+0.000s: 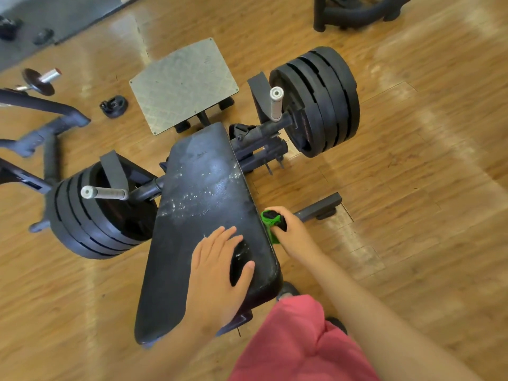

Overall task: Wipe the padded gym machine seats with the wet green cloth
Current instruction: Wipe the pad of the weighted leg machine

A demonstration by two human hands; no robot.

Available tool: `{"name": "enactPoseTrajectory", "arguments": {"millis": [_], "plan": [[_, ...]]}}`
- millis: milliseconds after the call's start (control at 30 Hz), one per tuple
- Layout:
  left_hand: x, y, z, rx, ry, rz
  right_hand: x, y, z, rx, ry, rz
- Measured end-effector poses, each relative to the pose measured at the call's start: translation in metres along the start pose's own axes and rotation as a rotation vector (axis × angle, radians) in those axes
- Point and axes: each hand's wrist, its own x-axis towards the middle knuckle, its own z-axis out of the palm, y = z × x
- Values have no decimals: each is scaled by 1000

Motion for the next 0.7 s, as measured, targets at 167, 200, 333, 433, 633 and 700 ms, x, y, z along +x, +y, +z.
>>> {"name": "enactPoseTrajectory", "arguments": {"millis": [167,200,333,433,633,700], "plan": [[0,-4,5,5,-56,-7,-19,-4,-11,14,-80,22],[0,-5,5,-8,-64,-4,-25,-3,-13,17,-91,29],[5,-4,-2,-95,-69,12,-36,-1,-17,7,-122,50],[24,-2,-17,-157,-23,6,-29,-1,-16,4,-107,41],[106,-16,-9,-98,-26,-128,-4,0,-10,10,-82,31],[127,-21,3,-64,-67,-162,15,1,-7,20,-89,24]]}}
